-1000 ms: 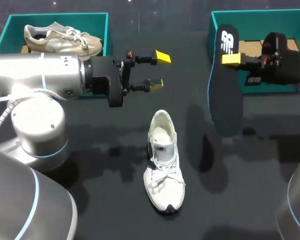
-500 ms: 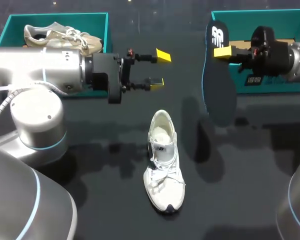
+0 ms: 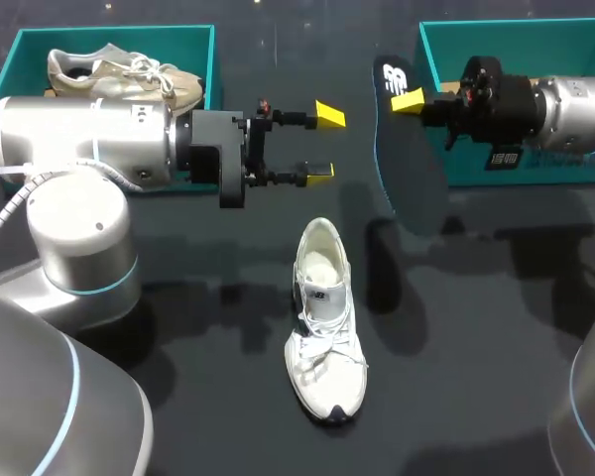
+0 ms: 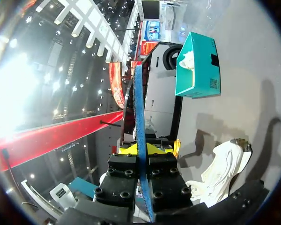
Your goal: Take the shoe out of the shoebox, open the shoe tongue, remove and reinsert the insole, then place the shoe into the shoebox
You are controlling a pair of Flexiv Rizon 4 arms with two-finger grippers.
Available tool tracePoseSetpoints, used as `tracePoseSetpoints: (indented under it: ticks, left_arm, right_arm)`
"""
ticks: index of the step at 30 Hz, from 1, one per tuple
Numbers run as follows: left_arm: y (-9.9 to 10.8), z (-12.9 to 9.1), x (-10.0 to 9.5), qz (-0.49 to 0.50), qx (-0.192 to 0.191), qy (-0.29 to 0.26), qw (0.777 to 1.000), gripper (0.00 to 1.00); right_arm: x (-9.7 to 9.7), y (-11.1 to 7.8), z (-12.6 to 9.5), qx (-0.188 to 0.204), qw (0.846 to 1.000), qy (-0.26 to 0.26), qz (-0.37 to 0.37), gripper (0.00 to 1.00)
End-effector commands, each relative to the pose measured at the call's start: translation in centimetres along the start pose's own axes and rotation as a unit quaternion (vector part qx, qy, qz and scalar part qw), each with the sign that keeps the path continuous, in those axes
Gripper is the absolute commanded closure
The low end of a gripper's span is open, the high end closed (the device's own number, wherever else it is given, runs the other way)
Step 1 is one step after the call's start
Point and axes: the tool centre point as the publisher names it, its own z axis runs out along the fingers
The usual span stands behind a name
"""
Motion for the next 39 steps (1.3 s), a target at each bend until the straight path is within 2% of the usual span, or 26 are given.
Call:
tracePoseSetpoints:
  ticks: [1,10,16,19,21,22,23,27,34,39]
  left_arm:
    - [0.1,0.2,0.0,0.001,0.001,0.001,1.000,0.00]
    - [0.2,1.3,0.3,-0.017,0.005,-0.008,1.000,0.00]
    - [0.8,2.2,0.8,-0.028,-0.003,-0.011,1.000,0.00]
    - [1.1,2.7,1.1,-0.033,-0.006,-0.008,0.999,0.13]
    - [1.2,2.9,1.3,-0.034,-0.007,-0.008,0.999,0.18]
    - [1.2,3.1,1.4,-0.035,-0.007,-0.008,0.999,0.30]
    - [1.3,3.2,1.5,-0.035,-0.007,-0.008,0.999,0.35]
    - [1.4,3.5,1.7,-0.032,-0.006,-0.017,0.999,0.29]
    - [1.8,4.0,1.9,-0.026,-0.014,-0.022,0.999,0.49]
    - [2.0,4.4,2.1,-0.024,-0.021,-0.019,0.999,0.56]
  right_arm:
    - [-0.1,0.0,-0.1,0.002,1.000,0.000,0.001,1.00]
    - [-1.6,1.8,1.2,-0.001,0.995,-0.036,0.089,1.00]
    - [-2.3,1.9,1.5,0.005,0.994,-0.064,0.093,1.00]
    - [-2.5,1.9,1.6,0.005,0.994,-0.070,0.084,1.00]
    - [-2.6,2.0,1.7,0.004,0.994,-0.070,0.085,1.00]
    - [-2.6,2.0,1.8,0.003,0.994,-0.070,0.084,1.00]
    - [-2.7,2.0,1.8,0.003,0.994,-0.070,0.084,1.00]
    - [-2.9,2.1,2.1,0.004,0.994,-0.069,0.083,1.00]
    - [-3.0,2.3,2.6,0.007,0.994,-0.072,0.077,1.00]
    - [-3.1,2.4,2.9,0.010,0.994,-0.074,0.075,1.00]
